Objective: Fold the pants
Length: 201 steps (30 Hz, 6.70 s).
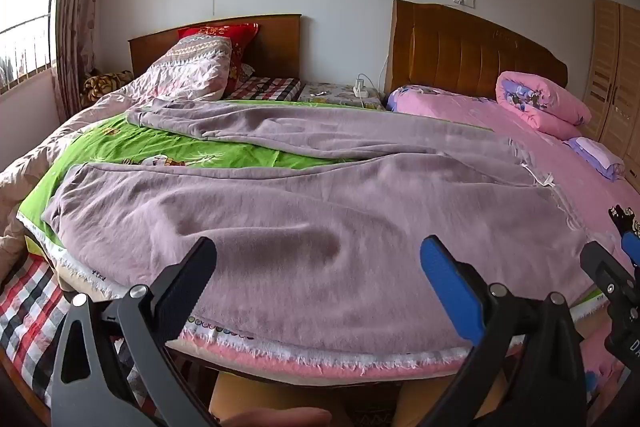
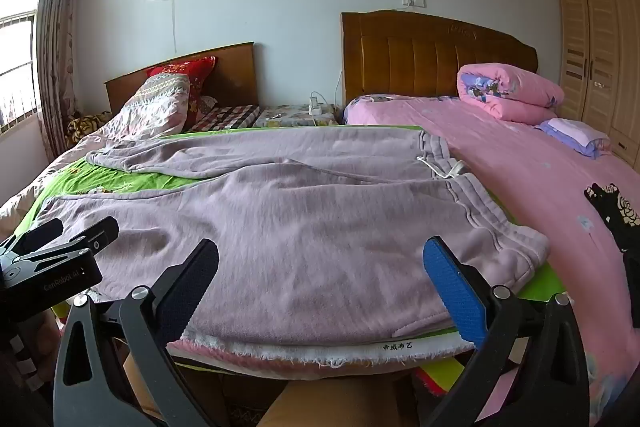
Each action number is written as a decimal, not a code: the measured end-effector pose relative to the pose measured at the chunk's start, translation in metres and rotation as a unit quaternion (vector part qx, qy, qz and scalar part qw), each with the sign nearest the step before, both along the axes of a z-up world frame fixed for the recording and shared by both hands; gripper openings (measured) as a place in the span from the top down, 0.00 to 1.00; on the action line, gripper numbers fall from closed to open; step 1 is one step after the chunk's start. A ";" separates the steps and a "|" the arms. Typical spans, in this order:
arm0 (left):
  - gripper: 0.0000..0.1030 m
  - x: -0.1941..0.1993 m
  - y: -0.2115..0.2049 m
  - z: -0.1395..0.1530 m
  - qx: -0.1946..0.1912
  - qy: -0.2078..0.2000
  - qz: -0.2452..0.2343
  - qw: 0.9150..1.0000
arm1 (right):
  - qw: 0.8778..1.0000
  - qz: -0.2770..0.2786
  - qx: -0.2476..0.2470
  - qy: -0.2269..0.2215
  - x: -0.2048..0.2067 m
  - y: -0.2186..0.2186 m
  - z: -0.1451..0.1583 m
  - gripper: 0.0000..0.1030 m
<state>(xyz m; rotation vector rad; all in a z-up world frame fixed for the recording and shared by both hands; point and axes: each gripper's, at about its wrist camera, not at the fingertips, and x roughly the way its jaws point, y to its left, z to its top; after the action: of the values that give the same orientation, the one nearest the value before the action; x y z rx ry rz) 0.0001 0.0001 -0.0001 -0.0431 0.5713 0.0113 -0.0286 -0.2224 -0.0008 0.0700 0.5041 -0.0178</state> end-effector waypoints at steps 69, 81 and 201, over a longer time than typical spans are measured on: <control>0.01 -0.014 0.005 0.005 0.005 -0.002 0.032 0.999 | 0.999 -0.019 0.023 0.012 0.004 -0.013 -0.008 0.04; 0.01 -0.014 0.005 -0.001 -0.003 0.008 0.027 1.000 | 0.999 -0.020 0.025 0.012 0.003 -0.017 -0.010 0.04; 0.04 0.083 0.069 -0.046 -0.222 0.104 -0.177 0.953 | 0.918 -0.068 0.351 0.171 0.162 -0.230 -0.072 0.37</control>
<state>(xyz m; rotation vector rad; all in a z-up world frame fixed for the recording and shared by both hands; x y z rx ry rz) 0.0836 0.0690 -0.0457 -0.3813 0.7767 -0.4686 0.1335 -0.4521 -0.0730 0.8201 0.8379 0.0168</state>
